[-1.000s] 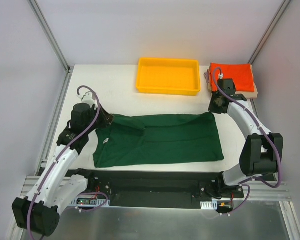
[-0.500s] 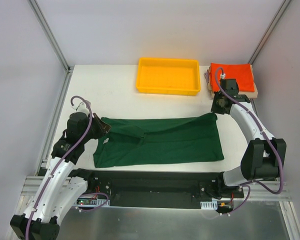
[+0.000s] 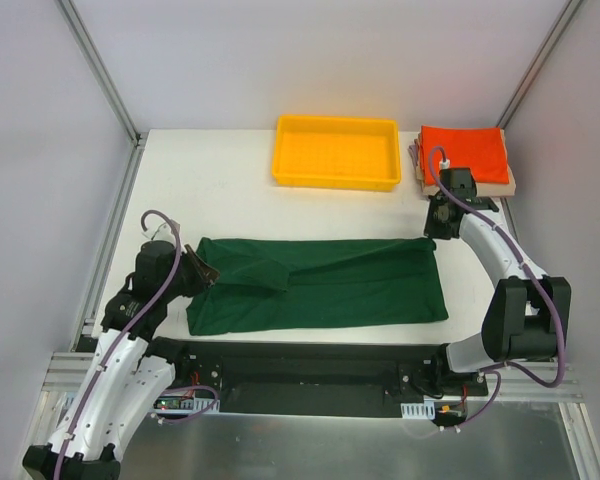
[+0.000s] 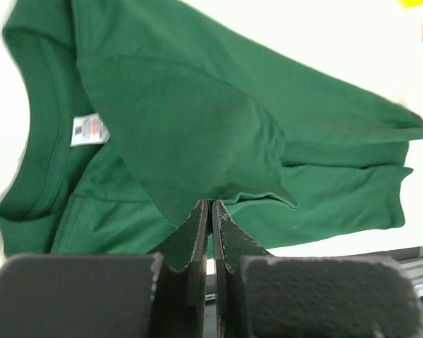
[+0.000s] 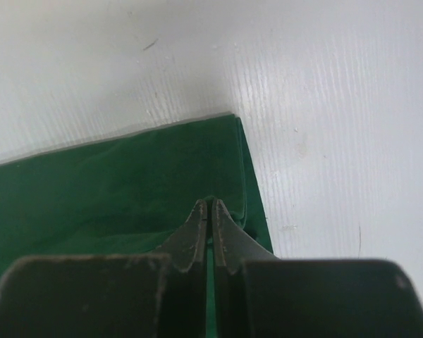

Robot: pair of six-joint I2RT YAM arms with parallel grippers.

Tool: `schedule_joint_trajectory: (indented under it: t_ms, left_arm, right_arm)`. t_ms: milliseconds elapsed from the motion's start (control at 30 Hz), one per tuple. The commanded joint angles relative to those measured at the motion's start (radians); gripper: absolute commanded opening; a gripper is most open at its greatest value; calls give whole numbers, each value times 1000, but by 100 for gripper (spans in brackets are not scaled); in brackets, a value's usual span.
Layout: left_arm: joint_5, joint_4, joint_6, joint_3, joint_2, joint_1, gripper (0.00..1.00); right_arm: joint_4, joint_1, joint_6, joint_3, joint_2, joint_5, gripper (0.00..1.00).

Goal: Fold and stack the t-shirts
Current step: Fold the other side of the tshirt into a rectangle

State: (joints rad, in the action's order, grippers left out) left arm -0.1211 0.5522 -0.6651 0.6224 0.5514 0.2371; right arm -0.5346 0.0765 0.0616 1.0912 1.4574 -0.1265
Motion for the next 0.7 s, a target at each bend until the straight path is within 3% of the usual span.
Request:
schedule_joint_trajectory:
  t_ms: [0, 233, 267, 300, 400, 467, 500, 600, 667]
  left_arm:
    - [5, 71, -39, -47, -37, 10, 0]
    - [-49, 97, -70, -108, -57, 11, 0]
    - [-54, 103, -74, -113, -61, 11, 0]
    - [-54, 112, -85, -113, -65, 10, 0]
    - [-42, 152, -106, -99, -82, 11, 0]
    - [-26, 193, -120, -81, -94, 11, 0]
    - [-25, 218, -126, -67, -99, 11, 5]
    - [-55, 271, -134, -43, -110, 11, 40]
    - [-58, 304, -139, -26, -123, 11, 54]
  right_arm:
    - [13, -14, 11, -30, -29, -58, 3]
    - [30, -14, -2, -89, -32, -90, 10]
    - [30, -15, -3, -100, -37, -96, 14]
    - [31, -17, -8, -111, -45, -111, 25]
    - [27, -14, -17, -129, -58, -150, 31]
    - [13, -15, -31, -128, -72, -171, 53]
    - [13, -15, -34, -126, -84, -174, 62]
    - [13, -15, -34, -125, -130, -159, 82]
    - [18, -15, -39, -126, -166, -134, 99]
